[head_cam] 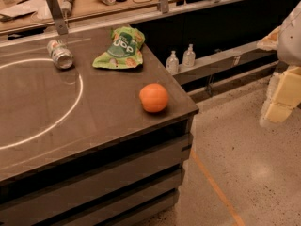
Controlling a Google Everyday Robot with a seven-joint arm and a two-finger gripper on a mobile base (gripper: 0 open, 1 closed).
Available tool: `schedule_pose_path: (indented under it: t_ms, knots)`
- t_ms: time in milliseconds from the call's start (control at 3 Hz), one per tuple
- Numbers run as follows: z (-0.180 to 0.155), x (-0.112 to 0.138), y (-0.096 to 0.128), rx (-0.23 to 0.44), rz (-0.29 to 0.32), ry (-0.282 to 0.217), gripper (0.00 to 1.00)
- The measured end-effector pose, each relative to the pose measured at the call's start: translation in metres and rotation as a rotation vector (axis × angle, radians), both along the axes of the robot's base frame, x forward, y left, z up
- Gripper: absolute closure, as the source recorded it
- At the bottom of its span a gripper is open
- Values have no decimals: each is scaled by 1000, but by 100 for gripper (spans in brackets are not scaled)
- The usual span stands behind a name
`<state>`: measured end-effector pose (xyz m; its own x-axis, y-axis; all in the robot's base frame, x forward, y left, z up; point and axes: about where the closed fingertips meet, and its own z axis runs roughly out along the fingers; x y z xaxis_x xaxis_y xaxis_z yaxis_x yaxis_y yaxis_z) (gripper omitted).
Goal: Pick green rice chip bag
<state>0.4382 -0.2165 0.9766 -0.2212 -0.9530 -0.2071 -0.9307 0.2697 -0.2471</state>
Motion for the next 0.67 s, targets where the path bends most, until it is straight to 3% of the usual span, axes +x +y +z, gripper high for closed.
schedule_pose_path:
  t_ms: [333,667]
  knots:
    - [0,0,0,0,0,0,0]
    - [8,22,6,-12,6,-50,0]
